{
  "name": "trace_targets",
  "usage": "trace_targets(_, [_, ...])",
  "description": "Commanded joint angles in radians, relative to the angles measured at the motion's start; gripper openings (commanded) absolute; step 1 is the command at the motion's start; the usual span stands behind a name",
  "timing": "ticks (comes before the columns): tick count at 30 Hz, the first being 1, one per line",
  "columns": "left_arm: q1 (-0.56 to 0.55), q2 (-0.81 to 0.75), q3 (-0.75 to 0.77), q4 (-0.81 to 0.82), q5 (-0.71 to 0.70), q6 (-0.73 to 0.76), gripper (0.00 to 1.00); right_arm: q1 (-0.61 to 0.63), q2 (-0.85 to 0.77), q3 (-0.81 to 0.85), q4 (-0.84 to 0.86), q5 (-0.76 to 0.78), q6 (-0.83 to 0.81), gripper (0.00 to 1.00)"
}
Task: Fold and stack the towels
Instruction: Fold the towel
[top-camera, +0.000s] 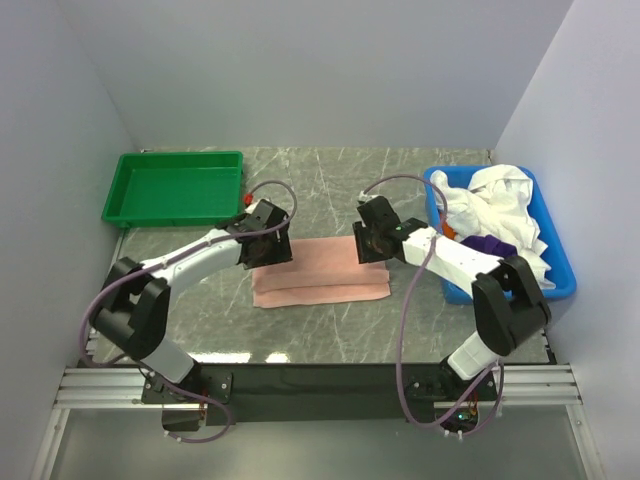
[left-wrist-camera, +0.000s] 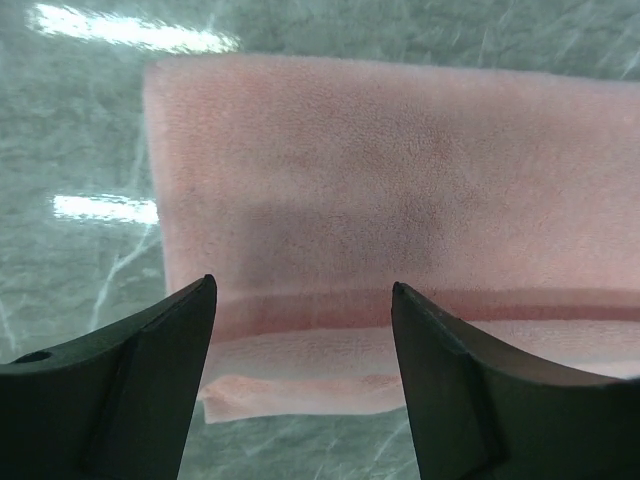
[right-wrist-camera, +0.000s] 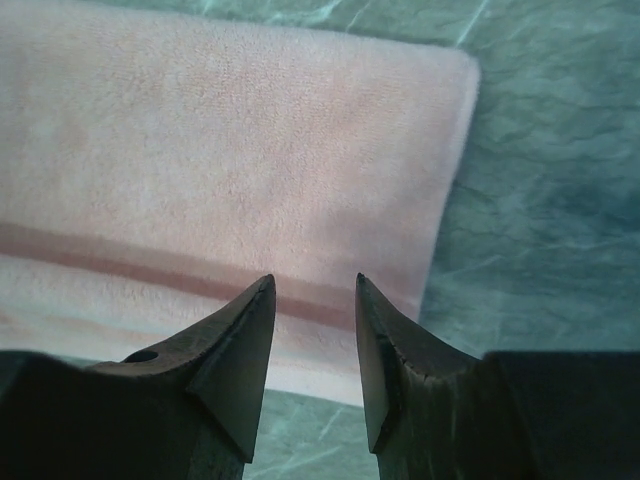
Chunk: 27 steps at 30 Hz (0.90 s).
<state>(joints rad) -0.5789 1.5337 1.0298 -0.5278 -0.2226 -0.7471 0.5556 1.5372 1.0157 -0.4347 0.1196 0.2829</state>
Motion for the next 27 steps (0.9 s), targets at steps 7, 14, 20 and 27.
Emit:
trace_targets(7, [-0.079,0.022,-0.013,-0.021,0.023,-0.037,0.75,0.003,0.038,0.012,-0.016,-0.11,0.018,0.45])
trace_targets(14, [-0.139,-0.092,-0.14,-0.027,0.031,-0.086,0.75,0.013,-0.075,-0.115,-0.015,-0.176,0.009,0.45])
trace_targets(20, [-0.18,-0.133,-0.24,-0.006,0.045,-0.136,0.75,0.017,-0.161,-0.235,0.043,-0.218,0.044,0.45])
trace_targets(27, [-0.18,-0.11,-0.31,0.028,0.039,-0.166,0.73,-0.002,-0.155,-0.358,0.142,-0.241,0.102,0.45])
